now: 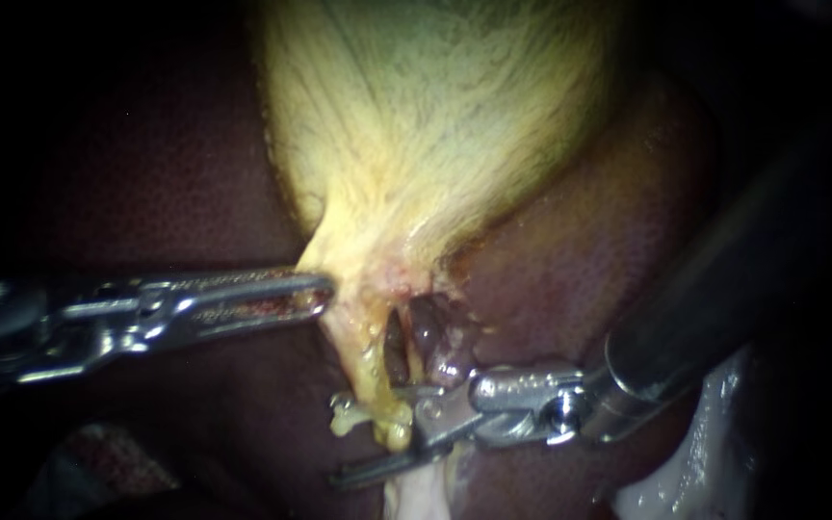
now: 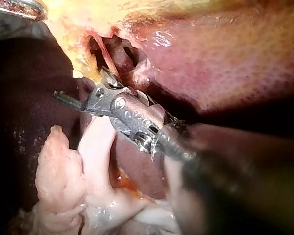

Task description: Going back first clip left tube

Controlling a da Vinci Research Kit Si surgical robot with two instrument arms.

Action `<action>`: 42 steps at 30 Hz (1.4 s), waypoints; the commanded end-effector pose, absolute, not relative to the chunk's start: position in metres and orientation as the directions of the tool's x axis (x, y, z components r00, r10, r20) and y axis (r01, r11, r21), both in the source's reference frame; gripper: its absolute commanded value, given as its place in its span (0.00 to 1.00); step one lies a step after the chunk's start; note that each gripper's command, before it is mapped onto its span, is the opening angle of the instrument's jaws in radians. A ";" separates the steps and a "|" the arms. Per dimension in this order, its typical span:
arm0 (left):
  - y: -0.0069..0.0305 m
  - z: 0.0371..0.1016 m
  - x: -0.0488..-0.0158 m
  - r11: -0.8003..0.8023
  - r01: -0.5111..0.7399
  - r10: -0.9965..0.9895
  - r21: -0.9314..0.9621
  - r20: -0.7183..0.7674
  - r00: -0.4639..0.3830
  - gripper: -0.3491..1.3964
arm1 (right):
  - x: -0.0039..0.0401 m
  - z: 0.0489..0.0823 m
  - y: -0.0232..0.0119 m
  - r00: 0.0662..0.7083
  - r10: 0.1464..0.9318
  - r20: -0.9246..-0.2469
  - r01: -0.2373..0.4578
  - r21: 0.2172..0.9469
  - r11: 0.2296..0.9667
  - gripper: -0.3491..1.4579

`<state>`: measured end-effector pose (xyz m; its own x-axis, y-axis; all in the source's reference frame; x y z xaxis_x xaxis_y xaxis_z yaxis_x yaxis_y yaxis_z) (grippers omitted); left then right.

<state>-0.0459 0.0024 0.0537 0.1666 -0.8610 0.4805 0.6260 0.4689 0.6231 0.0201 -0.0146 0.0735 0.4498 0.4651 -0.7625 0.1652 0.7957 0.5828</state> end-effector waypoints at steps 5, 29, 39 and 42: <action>0.0023 0.0537 -0.0459 0.469 0.626 -0.861 0.623 0.481 0.167 0.08 | 0.0198 0.0729 -0.0134 0.441 0.443 -0.780 0.167 0.557 0.814 0.52; 0.0023 0.0536 -0.0454 0.470 0.624 -0.861 0.624 0.481 0.168 0.08 | 0.0127 0.0686 -0.0106 0.422 0.410 -0.809 0.102 0.492 0.865 0.52; 0.0022 0.0540 -0.0454 0.472 0.624 -0.860 0.623 0.482 0.169 0.08 | 0.0086 0.0646 -0.0087 0.414 0.247 -0.876 0.104 0.315 0.943 0.52; 0.0022 0.0540 -0.0454 0.472 0.624 -0.860 0.623 0.482 0.169 0.08 | 0.0078 0.0636 -0.0084 0.413 0.199 -0.889 0.118 0.269 0.956 0.52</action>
<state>-0.0454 0.0022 0.0540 0.1687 -0.8598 0.4819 0.6234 0.4718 0.6235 0.0075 -0.0083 0.0632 0.4098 0.1808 -0.8941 0.1240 0.9600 0.2509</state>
